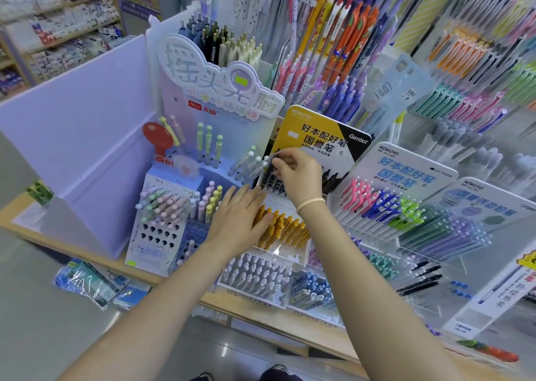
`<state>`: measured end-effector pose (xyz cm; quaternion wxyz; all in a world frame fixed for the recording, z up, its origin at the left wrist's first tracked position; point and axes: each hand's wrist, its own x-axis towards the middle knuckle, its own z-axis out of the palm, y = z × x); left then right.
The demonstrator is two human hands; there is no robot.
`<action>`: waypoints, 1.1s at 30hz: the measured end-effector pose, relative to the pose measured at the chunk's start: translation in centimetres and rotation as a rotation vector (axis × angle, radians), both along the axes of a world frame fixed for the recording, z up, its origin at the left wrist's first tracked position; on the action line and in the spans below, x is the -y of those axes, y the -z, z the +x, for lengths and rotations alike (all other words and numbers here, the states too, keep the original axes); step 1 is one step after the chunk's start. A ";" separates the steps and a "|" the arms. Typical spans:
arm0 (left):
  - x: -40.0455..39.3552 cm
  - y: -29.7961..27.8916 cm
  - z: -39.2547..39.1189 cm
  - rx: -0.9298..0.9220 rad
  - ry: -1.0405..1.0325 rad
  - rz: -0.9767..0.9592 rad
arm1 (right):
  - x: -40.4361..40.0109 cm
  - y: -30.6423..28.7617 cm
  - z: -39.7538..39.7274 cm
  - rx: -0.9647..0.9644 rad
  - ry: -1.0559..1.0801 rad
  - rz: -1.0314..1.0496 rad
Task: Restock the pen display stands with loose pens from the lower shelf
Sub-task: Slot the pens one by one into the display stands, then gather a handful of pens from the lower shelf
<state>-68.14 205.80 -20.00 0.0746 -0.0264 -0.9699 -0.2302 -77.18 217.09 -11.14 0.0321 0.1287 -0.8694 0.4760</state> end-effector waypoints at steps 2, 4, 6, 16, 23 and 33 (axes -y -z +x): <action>0.1 0.0 0.2 0.013 0.000 0.006 | 0.1 0.3 -0.1 0.026 0.015 -0.012; 0.1 0.2 0.3 0.025 -0.002 0.007 | 0.1 0.5 -0.2 0.028 0.031 -0.012; 0.1 0.3 0.2 0.033 -0.007 0.008 | 0.2 0.4 -0.4 0.028 0.042 0.010; 0.1 0.3 0.3 0.073 -0.005 -0.032 | 0.4 0.7 -0.3 -0.020 0.087 0.047; -0.1 0.6 0.2 0.053 -0.042 -0.045 | -1.4 0.9 1.5 -0.025 0.040 -0.032; -15.3 -3.6 4.4 -0.301 0.136 0.139 | -24.8 5.1 16.0 -0.180 0.201 0.482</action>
